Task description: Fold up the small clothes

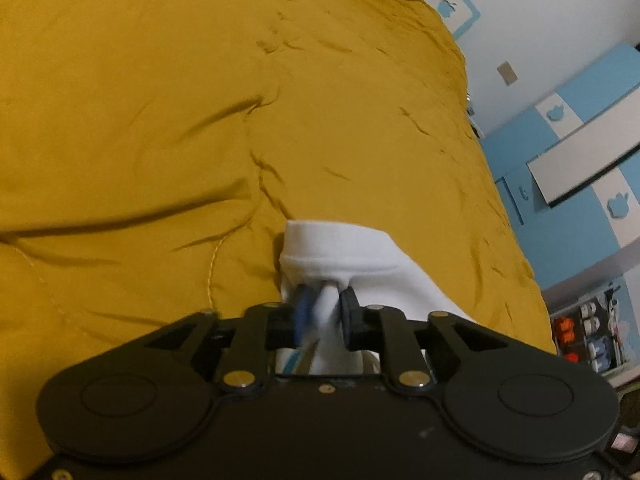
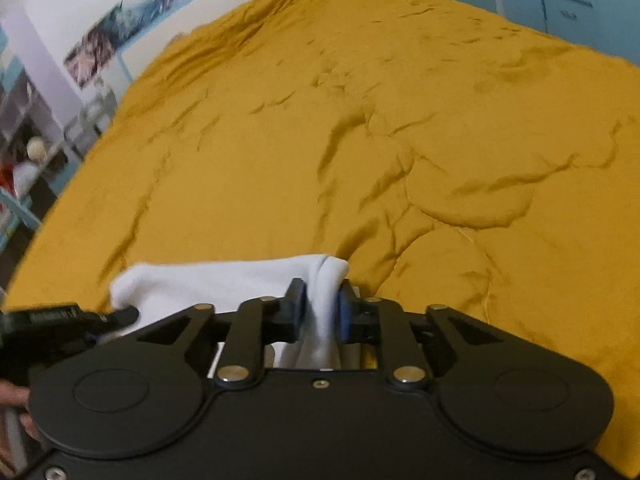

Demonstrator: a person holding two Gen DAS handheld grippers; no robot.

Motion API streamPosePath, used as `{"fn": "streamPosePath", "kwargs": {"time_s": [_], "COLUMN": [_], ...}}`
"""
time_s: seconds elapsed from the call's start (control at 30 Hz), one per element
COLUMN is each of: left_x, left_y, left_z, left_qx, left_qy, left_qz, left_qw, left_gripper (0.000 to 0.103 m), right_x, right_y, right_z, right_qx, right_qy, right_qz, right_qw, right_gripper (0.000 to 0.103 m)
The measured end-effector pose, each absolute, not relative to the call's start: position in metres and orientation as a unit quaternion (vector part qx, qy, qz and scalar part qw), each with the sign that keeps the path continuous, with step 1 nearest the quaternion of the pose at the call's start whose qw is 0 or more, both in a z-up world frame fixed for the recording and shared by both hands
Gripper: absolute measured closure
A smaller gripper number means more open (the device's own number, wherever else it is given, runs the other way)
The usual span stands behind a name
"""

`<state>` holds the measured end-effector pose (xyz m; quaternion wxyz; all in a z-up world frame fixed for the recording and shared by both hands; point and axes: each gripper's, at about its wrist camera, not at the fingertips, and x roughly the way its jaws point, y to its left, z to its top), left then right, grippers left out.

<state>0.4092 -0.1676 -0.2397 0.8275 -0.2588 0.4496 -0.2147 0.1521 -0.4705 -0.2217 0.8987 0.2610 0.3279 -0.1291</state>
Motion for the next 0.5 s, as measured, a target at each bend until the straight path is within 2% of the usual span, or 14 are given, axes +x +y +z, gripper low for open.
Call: {"fn": "streamPosePath", "kwargs": {"time_s": [0.03,0.1,0.17,0.23,0.5], "left_x": [0.405,0.389,0.362,0.331,0.183], "left_y": [-0.165,-0.158,-0.147,-0.137,-0.108], "left_z": [-0.233,-0.215,-0.198,-0.184,-0.174], "left_qx": [-0.248,-0.223,-0.197,-0.179,-0.135], "left_qy": [0.445,0.437,0.430,0.426,0.427], "left_qz": [-0.220,-0.234,-0.257,-0.271,-0.323], "left_qw": [0.832,0.839,0.843,0.845,0.834], "left_gripper": [0.075,0.068,0.067,0.060,0.057], "right_x": [0.145,0.125,0.101,0.069,-0.036], "right_y": [-0.470,-0.462,-0.452,-0.439,-0.406], "right_z": [-0.215,-0.199,-0.185,-0.176,-0.187], "right_qx": [0.266,0.255,0.244,0.244,0.303], "right_qy": [0.324,0.317,0.316,0.319,0.325], "right_qz": [-0.128,-0.113,-0.099,-0.088,-0.114], "right_qw": [0.899,0.907,0.912,0.911,0.888], "right_gripper": [0.069,0.068,0.068,0.064,0.052]}}
